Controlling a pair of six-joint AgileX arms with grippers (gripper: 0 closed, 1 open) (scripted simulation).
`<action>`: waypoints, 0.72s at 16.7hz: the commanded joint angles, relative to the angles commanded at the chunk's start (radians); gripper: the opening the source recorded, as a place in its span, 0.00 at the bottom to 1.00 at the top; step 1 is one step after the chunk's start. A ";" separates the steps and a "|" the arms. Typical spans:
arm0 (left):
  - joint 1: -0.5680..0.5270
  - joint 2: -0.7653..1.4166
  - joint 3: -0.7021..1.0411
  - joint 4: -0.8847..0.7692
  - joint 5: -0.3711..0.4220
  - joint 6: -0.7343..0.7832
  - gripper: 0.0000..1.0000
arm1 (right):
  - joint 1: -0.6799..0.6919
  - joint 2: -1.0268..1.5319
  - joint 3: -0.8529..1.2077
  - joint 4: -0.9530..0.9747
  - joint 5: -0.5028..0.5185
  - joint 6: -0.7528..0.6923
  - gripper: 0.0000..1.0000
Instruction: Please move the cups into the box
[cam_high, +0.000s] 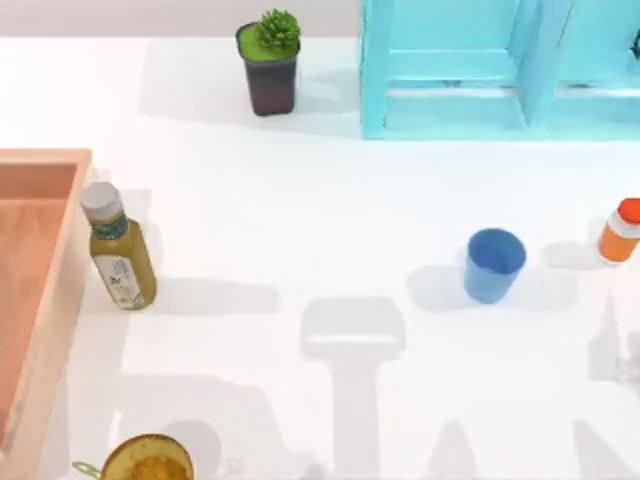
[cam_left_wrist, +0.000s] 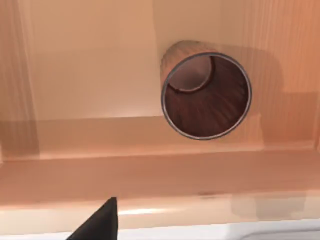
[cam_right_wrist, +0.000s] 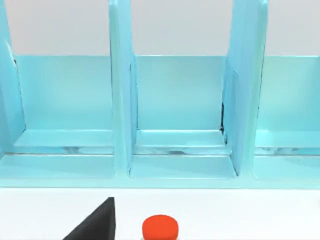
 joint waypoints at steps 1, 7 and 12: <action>0.001 0.002 0.055 -0.052 0.000 -0.003 1.00 | 0.000 0.000 0.000 0.000 0.000 0.000 1.00; 0.002 0.002 0.178 -0.173 0.004 -0.013 1.00 | 0.000 0.000 0.000 0.000 0.000 0.000 1.00; -0.028 0.034 0.209 -0.173 -0.006 -0.042 1.00 | 0.000 0.000 0.000 0.000 0.000 0.000 1.00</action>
